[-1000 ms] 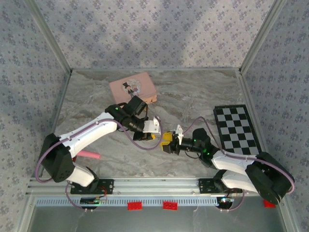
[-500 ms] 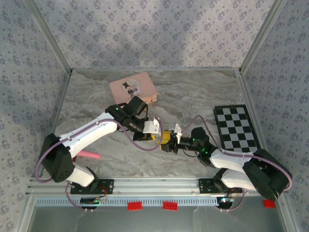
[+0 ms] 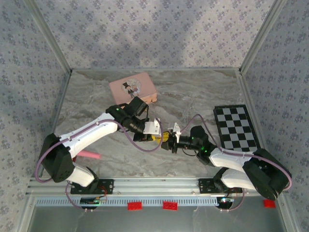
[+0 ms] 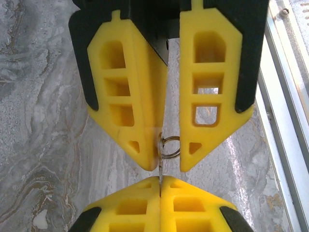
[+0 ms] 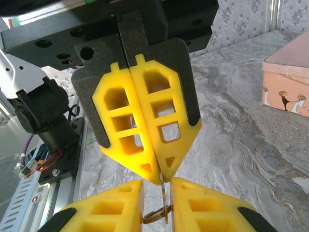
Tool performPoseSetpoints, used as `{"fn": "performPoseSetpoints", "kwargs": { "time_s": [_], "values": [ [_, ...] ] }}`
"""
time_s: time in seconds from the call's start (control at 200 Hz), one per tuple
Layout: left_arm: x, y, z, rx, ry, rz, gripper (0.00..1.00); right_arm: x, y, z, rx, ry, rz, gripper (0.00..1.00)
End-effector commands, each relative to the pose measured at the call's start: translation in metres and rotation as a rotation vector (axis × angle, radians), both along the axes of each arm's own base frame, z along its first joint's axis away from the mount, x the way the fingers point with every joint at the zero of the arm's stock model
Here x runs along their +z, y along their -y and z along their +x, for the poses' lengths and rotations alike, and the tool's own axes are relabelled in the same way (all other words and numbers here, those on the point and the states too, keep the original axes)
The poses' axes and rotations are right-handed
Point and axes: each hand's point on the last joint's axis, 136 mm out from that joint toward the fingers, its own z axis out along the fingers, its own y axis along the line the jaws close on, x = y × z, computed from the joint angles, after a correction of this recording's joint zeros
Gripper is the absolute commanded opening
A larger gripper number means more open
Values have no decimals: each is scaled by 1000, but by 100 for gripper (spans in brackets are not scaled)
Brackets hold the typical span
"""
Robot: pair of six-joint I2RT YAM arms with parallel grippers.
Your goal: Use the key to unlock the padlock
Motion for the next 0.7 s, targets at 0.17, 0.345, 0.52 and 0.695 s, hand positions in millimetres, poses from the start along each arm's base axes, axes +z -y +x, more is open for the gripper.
{"fn": "performPoseSetpoints", "kwargs": {
  "time_s": [0.17, 0.345, 0.52, 0.695],
  "values": [
    [6, 0, -3, -16, 26, -24, 0, 1, 2, 0, 9, 4, -17, 24],
    [5, -1, -3, -13, 22, -19, 0, 5, 5, 1, -6, 10, -9, 23],
    [5, 0, -3, -12, 20, -22, 0, 7, 6, 1, -11, 14, -10, 17],
    [7, 0, -2, -7, 33, -32, 0, 1, 7, -1, -4, 1, -23, 17]
  ]
}}
